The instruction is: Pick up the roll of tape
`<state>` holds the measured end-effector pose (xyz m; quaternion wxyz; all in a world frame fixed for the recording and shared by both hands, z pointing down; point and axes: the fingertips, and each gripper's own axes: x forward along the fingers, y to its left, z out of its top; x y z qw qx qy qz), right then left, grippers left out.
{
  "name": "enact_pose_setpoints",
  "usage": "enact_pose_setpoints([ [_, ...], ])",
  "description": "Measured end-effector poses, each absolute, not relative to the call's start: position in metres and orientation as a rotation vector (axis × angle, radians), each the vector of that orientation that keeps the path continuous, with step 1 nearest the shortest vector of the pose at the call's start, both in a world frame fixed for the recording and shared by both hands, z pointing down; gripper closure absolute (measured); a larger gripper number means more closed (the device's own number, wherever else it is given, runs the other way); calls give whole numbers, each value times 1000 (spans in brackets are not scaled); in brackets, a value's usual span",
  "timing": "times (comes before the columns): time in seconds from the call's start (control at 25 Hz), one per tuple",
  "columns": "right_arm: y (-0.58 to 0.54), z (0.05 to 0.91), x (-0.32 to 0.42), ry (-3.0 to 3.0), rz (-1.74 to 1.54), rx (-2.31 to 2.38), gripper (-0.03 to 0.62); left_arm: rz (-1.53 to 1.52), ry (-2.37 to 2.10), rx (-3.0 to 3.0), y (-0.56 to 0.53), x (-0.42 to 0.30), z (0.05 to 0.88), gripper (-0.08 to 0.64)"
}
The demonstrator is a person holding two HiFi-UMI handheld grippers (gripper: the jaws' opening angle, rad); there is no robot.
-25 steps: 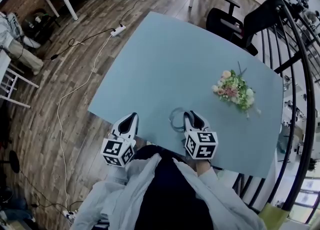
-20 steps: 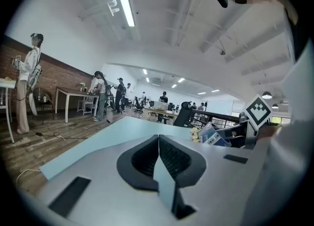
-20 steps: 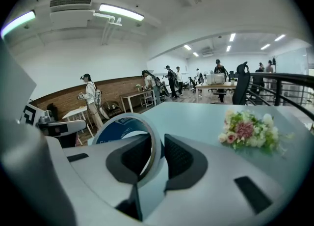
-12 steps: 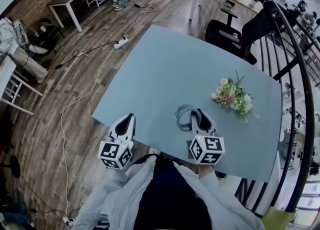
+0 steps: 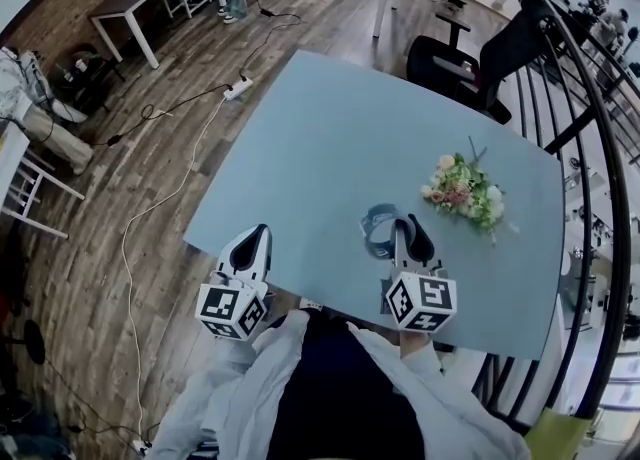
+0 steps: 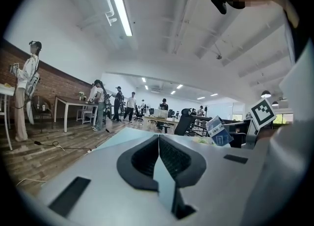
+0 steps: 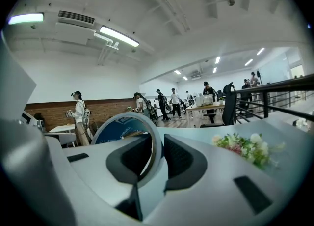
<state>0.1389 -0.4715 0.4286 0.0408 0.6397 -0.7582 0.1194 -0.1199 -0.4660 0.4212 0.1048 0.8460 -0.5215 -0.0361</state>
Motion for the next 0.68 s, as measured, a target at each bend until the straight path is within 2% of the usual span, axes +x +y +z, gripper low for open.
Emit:
enact_pose_setpoints([
  [0.68,-484,439,134,-2299,397,1938,506,-89,-1499,2486,-482,-118,429,545],
])
